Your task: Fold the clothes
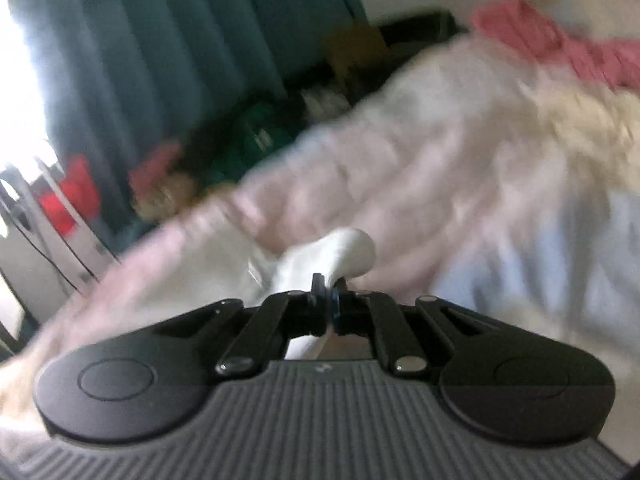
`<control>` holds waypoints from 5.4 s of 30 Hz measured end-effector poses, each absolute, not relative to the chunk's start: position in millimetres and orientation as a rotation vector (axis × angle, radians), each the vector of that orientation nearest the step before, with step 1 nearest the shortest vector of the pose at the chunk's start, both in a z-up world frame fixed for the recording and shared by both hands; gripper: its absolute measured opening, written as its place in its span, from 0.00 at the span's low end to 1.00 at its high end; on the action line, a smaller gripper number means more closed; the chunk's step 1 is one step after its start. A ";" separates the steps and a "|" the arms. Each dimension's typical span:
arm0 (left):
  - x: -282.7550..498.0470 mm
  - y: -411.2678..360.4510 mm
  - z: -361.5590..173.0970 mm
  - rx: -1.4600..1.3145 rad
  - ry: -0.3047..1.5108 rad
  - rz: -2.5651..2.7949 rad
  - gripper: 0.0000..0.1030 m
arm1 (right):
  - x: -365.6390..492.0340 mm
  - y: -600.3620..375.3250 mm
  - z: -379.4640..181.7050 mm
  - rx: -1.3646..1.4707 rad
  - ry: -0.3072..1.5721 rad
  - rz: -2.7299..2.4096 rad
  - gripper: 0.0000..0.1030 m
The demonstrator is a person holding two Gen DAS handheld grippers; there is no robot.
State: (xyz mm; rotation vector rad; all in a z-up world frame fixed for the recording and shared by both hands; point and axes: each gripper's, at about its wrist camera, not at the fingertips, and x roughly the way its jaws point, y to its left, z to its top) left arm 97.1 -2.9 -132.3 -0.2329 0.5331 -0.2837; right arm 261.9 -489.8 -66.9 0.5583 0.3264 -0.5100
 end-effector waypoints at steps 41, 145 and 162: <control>-9.4 -2.7 -50.9 -0.071 0.409 -0.187 0.98 | 23.1 -285.8 2.7 0.217 0.404 0.039 0.78; -12.3 356.1 -126.7 -1.344 0.443 0.384 0.07 | 0.2 -514.6 -107.7 1.245 0.451 -0.674 0.05; 78.1 337.4 17.9 -1.044 0.381 0.388 0.04 | 62.0 -498.6 -8.0 1.013 0.236 -0.521 0.05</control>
